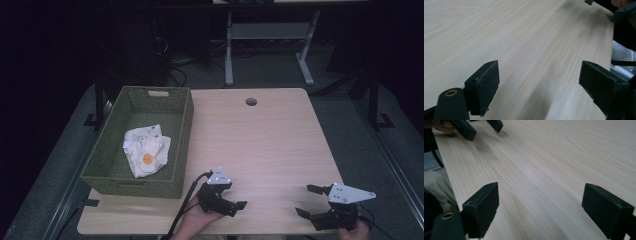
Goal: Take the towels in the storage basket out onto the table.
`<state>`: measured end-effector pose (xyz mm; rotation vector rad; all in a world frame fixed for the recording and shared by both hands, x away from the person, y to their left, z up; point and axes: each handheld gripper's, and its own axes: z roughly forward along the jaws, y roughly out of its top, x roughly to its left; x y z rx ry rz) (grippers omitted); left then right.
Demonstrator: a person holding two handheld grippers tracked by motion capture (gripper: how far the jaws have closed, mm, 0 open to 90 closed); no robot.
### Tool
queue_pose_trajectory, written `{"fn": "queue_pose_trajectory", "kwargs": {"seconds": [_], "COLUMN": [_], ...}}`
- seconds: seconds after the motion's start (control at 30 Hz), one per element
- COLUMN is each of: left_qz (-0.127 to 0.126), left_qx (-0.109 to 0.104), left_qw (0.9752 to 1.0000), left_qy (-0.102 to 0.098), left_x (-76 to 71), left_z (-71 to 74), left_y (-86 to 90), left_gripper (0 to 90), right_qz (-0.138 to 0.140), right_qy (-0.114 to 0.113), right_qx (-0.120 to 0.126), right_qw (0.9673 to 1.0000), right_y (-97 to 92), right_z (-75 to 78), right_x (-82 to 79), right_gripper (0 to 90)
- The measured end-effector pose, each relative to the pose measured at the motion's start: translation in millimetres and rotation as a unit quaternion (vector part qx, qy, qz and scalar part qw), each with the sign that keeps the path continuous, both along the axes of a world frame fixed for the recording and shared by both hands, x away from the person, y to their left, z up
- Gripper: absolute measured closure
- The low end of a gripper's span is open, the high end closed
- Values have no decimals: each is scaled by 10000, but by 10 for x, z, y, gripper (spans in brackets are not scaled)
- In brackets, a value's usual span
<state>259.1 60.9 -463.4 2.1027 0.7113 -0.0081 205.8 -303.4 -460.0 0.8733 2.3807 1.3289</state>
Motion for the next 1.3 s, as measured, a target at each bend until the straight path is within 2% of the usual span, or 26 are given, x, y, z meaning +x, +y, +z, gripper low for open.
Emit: {"fn": "queue_pose_trajectory", "kwargs": {"seconds": [0.1, 0.13, 0.17, 0.2, 0.3, 0.4, 0.5, 0.53, 0.77, 0.8, 0.83, 0.87, 0.97, 1.03, 1.17, 1.2, 1.3], "left_qz": [-13, -98, -98, -192, -191, -203, -275, -320, -419, -456, -456, -562, -639, -748, -846, -977, -1042], "left_qx": [0, -116, -116, -322, -351, -278, -306, -325, -94, 68, 68, 158, 247, 356, 385, 473, 483], "left_qw": [10000, 9995, 9995, 9984, 9986, 9992, 9989, 9986, 9990, 9989, 9989, 9983, 9976, 9962, 9953, 9939, 9933], "left_qy": [46, 263, 263, 427, 338, 221, 216, 284, 113, 30, 30, 7, -95, -252, -256, -199, -137], "left_x": [13, 36, 36, 52, 36, 33, 36, 44, 59, 73, 73, 97, 103, 116, 128, 160, 199], "left_z": [-7, -19, -19, -13, 20, 77, 91, 87, 137, 154, 154, 182, 229, 350, 461, 530, 590], "left_y": [7, 27, 27, 59, 83, 98, 110, 116, 136, 119, 119, 99, 80, 70, 68, 79, 98], "left_gripper": [165, 160, 156, 144, 131, 132, 132, 132, 136, 136, 137, 137, 139, 140, 141, 140, 141], "right_qz": [8, 9, 9, -7, -25, 14, 72, 89, 125, 119, 119, 96, 54, -21, -67, -57, -43], "right_qy": [-10, -12, -12, -7, 1, -34, -37, -35, -47, -45, -45, -49, -47, -50, -53, -48, -52], "right_qx": [-7, 3, 3, 15, 3, -16, -35, -46, -97, -99, -99, -94, -84, -75, -53, -73, -83], "right_qw": [10000, 10000, 10000, 10000, 10000, 10000, 10000, 9999, 9999, 9999, 9999, 9999, 9999, 10000, 9999, 9999, 9999], "right_y": [0, -3, -3, -3, -1, 24, 46, 53, 93, 91, 91, 82, 67, 46, 42, 47, 51], "right_z": [-3, -2, -2, 1, 2, 19, 21, 23, 30, 27, 27, 24, 21, 21, 22, 23, 26], "right_x": [12, 13, 13, 5, -2, -23, -33, -37, -46, -44, -44, -41, -40, -48, -49, -47, -50], "right_gripper": [138, 138, 138, 138, 138, 138, 138, 138, 138, 138, 138, 138, 138, 138, 138, 138, 138]}}
